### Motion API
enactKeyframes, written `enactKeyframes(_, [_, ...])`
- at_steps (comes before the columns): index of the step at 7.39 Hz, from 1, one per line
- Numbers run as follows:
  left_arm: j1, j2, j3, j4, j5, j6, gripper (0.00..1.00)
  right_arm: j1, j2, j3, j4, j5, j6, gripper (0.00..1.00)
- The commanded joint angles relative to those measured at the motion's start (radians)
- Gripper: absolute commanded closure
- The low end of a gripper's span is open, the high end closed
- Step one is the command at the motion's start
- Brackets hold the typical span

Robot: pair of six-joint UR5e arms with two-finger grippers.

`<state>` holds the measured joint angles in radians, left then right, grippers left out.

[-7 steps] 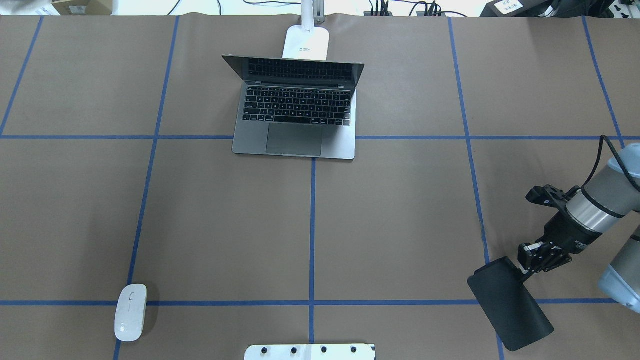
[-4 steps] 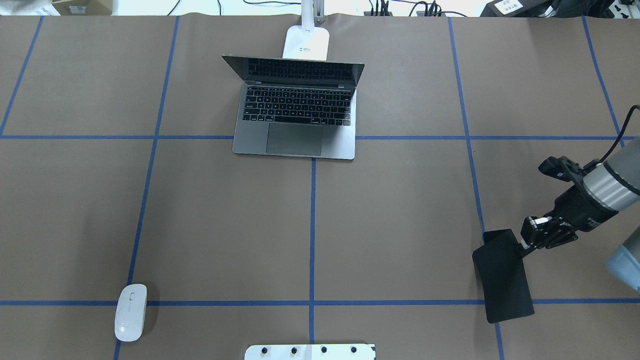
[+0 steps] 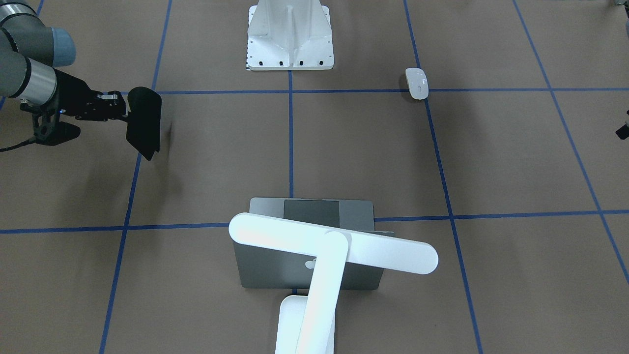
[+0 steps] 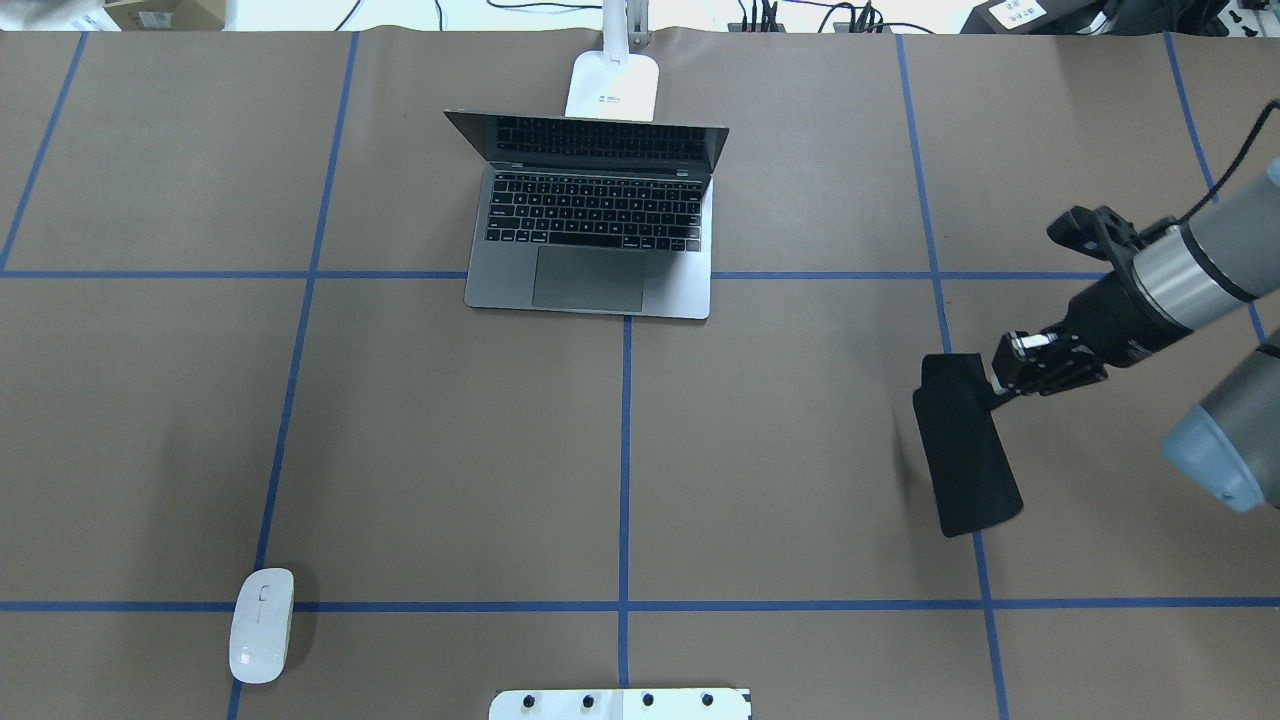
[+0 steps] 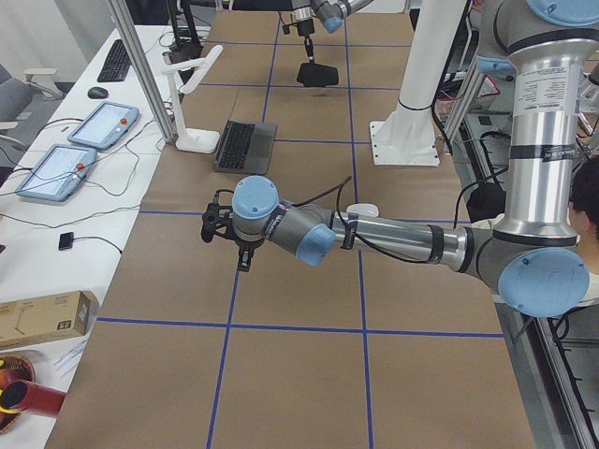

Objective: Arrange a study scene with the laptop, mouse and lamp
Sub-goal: 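Lift the black mouse pad and carry it beside the laptop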

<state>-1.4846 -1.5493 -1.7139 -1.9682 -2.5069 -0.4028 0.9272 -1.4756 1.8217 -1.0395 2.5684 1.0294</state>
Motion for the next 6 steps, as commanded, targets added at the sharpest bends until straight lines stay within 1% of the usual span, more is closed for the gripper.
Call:
enactKeyframes(1, [-0.003,0.000,0.016,0.006,0.000,0.031,0.19,-0.001,0.121,0.034,-0.156,-0.155,-0.014,1.00])
enactKeyframes(2, [-0.005,0.000,0.020,0.006,0.000,0.041,0.19,-0.005,0.186,0.044,-0.262,-0.224,-0.038,1.00])
enactKeyframes(3, [-0.009,0.000,0.020,0.006,0.000,0.042,0.19,-0.011,0.278,0.044,-0.386,-0.279,-0.057,1.00])
enactKeyframes(4, [-0.011,0.000,0.020,0.006,0.000,0.047,0.19,-0.013,0.387,0.044,-0.548,-0.328,-0.086,1.00])
enactKeyframes(5, [-0.014,0.000,0.022,0.006,0.000,0.048,0.19,-0.011,0.437,0.047,-0.633,-0.367,-0.126,1.00])
enactKeyframes(6, [-0.014,0.000,0.022,0.006,0.000,0.047,0.19,-0.013,0.436,0.048,-0.639,-0.398,-0.135,1.00])
